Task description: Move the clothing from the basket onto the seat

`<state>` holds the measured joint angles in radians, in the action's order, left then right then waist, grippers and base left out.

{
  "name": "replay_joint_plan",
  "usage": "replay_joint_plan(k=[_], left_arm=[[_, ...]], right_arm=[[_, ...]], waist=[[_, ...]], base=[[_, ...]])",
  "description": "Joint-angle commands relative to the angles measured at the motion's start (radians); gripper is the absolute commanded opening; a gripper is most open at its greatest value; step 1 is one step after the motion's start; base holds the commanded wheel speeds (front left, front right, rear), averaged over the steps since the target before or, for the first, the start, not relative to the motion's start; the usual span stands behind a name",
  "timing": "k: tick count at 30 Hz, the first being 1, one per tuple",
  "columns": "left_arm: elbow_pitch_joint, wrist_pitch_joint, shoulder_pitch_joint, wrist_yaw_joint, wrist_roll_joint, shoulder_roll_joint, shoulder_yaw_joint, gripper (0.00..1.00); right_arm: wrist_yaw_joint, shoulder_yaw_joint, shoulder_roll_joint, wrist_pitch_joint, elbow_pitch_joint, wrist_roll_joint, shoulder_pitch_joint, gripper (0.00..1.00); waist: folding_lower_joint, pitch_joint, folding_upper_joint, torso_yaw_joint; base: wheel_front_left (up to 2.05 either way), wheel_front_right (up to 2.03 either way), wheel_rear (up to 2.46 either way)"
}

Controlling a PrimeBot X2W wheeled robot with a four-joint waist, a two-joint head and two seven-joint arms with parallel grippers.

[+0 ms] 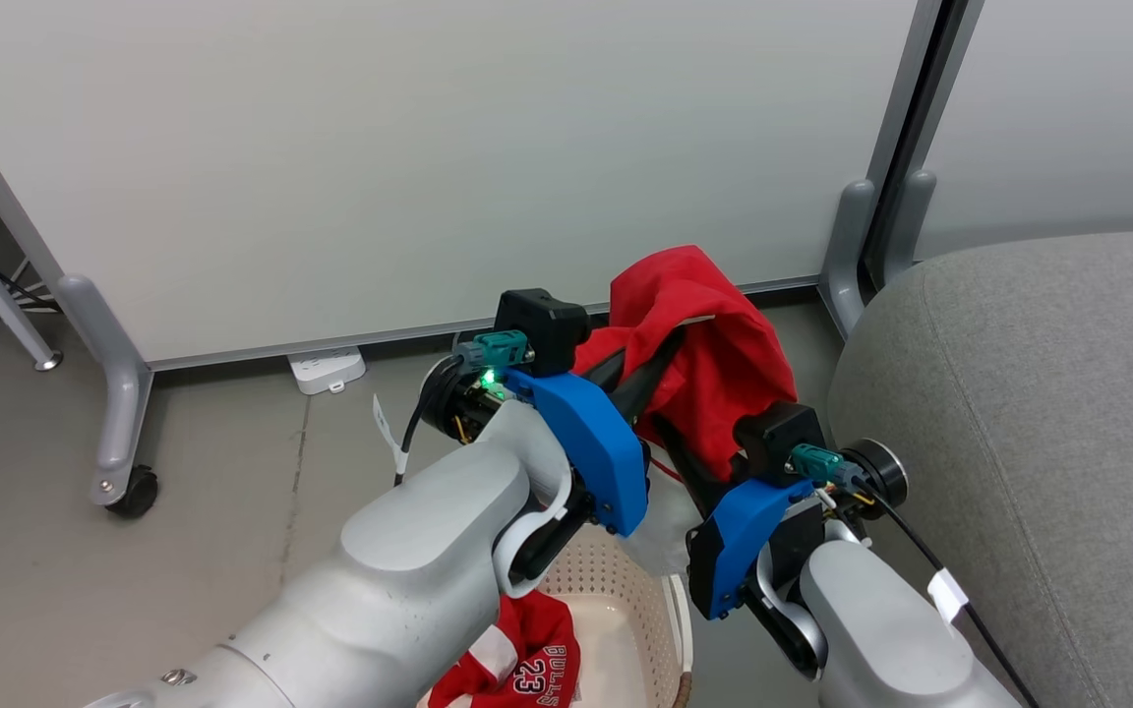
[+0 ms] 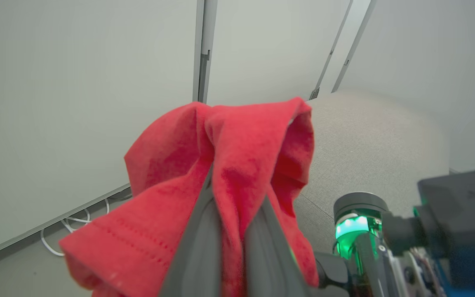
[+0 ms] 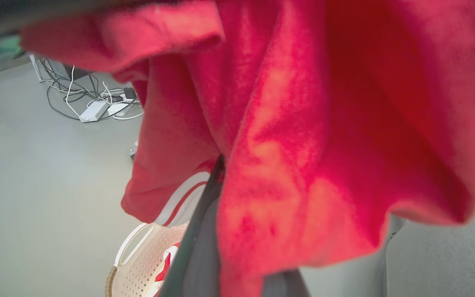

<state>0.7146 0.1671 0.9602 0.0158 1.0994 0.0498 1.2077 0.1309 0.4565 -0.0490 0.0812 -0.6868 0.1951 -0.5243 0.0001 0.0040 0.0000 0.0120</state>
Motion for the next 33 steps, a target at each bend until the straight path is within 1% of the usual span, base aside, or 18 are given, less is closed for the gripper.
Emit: replay_joint_plan(k=[1, 14, 29, 30, 31, 33], left_arm=[[0.005, 0.007, 0.012, -0.003, 0.013, 0.001, 0.003, 0.00], [0.039, 0.027, 0.025, 0.001, 0.051, 0.001, 0.021, 0.00], [0.058, 0.039, 0.019, 0.010, 0.072, 0.001, 0.045, 0.00], [0.060, 0.036, 0.021, 0.010, 0.074, 0.002, 0.046, 0.40], [0.060, 0.039, 0.024, 0.008, 0.071, 0.001, 0.046, 0.98], [0.062, 0.043, 0.026, 0.004, 0.070, 0.001, 0.048, 1.00]], right_arm=[[0.000, 0.007, -0.002, 0.012, -0.013, 0.005, -0.017, 0.00], [0.000, 0.042, -0.002, 0.042, -0.058, 0.027, -0.036, 0.00], [0.000, 0.043, -0.002, 0.057, -0.086, 0.024, -0.048, 0.00], [0.000, 0.043, -0.002, 0.057, -0.087, 0.023, -0.048, 0.00], [0.000, 0.043, -0.002, 0.058, -0.089, 0.021, -0.049, 0.00], [0.000, 0.043, -0.002, 0.060, -0.091, 0.020, -0.047, 0.00]], waist=[[-0.0001, -0.002, 0.0000, -0.002], [-0.0001, -0.008, 0.0000, -0.025], [-0.0001, -0.012, 0.0000, -0.042], [-0.0001, -0.012, 0.0000, -0.042], [-0.0001, -0.013, 0.0000, -0.042], [-0.0001, -0.014, 0.0000, -0.043]], base=[[0.00, 0.00, 0.00], [0.00, 0.00, 0.00], [0.00, 0.00, 0.00], [0.00, 0.00, 0.00], [0.00, 0.00, 0.00], [0.00, 0.00, 0.00]])
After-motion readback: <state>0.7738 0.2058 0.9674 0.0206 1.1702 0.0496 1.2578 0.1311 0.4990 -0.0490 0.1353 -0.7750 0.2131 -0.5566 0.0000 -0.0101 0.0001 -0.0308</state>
